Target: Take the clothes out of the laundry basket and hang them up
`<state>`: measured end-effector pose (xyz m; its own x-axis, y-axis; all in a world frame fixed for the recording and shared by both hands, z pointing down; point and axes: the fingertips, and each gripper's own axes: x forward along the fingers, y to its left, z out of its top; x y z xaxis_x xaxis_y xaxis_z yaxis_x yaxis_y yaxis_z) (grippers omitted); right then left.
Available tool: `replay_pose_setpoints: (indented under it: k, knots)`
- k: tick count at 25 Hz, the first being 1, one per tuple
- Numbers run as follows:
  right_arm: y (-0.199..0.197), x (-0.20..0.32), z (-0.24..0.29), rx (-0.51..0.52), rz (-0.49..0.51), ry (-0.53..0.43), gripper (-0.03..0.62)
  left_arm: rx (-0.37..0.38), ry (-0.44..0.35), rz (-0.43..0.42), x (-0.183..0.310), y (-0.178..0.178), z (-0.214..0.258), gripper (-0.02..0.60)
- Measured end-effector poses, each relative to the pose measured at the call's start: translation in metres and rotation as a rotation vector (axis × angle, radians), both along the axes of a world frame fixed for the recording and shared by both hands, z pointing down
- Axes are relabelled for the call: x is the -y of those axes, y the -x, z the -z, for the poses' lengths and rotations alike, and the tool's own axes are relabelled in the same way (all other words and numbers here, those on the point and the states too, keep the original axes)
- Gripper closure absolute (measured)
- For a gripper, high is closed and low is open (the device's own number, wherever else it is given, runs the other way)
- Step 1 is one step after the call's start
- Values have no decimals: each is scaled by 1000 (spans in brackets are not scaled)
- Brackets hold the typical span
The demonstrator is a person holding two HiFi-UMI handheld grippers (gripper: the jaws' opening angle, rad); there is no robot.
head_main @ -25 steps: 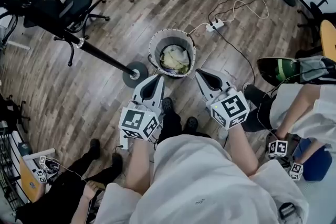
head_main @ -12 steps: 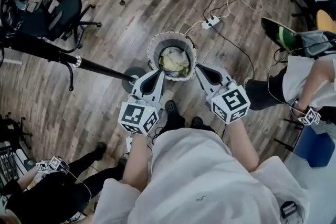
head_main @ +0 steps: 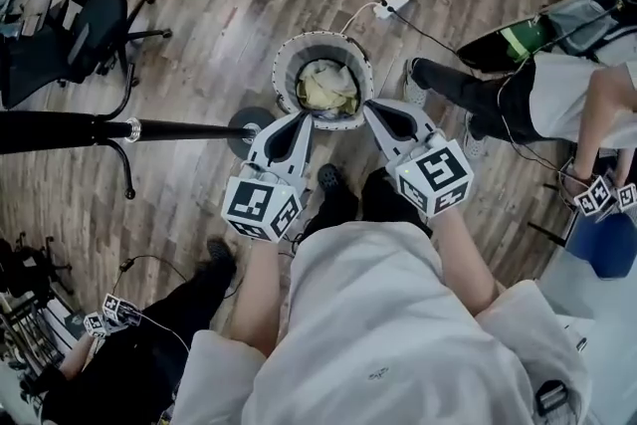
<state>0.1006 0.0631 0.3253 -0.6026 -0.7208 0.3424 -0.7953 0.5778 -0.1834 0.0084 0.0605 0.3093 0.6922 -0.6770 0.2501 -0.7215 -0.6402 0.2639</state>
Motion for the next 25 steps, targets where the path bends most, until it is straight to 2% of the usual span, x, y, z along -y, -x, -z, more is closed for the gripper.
replay_pose_setpoints:
  k: [10, 18, 25]
  knots:
    - [11, 24, -34, -26, 61, 64, 586, 4, 69, 12, 21, -3, -35, 569]
    - [21, 58, -69, -81, 196, 112, 586, 4, 139, 120, 46, -2, -69, 569]
    - [13, 80, -110, -103, 297, 190, 578, 5, 194, 224, 66, -6, -101, 569]
